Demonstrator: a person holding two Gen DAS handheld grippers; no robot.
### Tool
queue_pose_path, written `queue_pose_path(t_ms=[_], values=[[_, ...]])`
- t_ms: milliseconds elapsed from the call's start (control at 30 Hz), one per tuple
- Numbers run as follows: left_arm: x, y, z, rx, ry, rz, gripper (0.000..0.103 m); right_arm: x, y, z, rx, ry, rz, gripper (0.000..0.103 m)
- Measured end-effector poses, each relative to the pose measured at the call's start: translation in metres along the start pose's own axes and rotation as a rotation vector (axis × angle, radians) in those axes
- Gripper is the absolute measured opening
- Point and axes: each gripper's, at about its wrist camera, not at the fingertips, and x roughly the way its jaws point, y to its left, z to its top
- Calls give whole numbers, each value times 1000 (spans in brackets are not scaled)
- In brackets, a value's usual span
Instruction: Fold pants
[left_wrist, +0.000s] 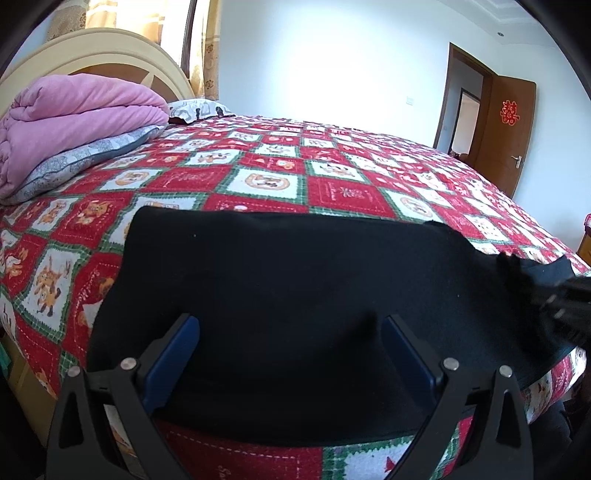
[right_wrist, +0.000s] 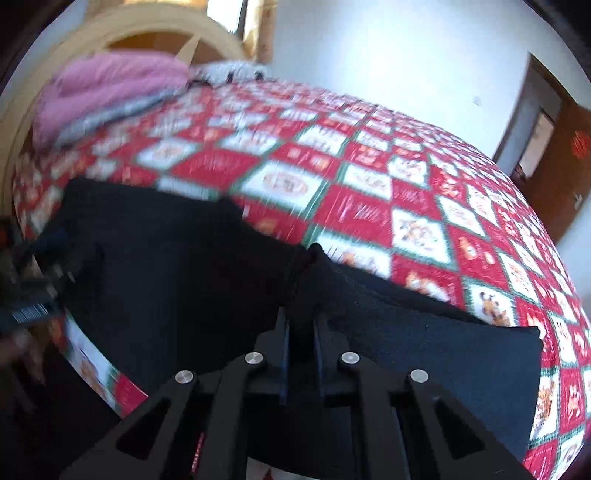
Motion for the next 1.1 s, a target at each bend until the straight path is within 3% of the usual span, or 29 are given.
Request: queue_pose_path(t_ms=[100, 200, 367, 500, 600, 700, 767, 900, 1100], values=[[0, 1, 0, -3, 1, 1, 101, 4, 5, -5, -33, -38, -14, 19], [-1, 0, 0, 2, 0, 5, 101, -3, -1, -3, -6, -19, 17, 40], [-2, 1, 0, -1, -5, 5, 101, -36, -17, -16, 37, -80, 28, 42], [-1, 0, 0, 11, 1, 13, 101, -17, -23, -38, 25, -1, -5, 43], [-3, 1, 1, 21, 1, 14, 101, -10, -39, -44, 103, -28, 9, 65], [-9, 7, 8, 51, -19, 41, 101, -19, -48, -40, 132, -35, 29, 65], [-18, 22, 16, 58, -55, 100, 101, -31, -48, -42, 123, -85, 14, 65], [-26, 74, 26, -70, -60, 132, 101, -42, -48, -44, 103, -126, 23, 65], [-9, 122, 10, -290, 0, 44, 96, -33, -44, -51, 80, -110, 3, 65]])
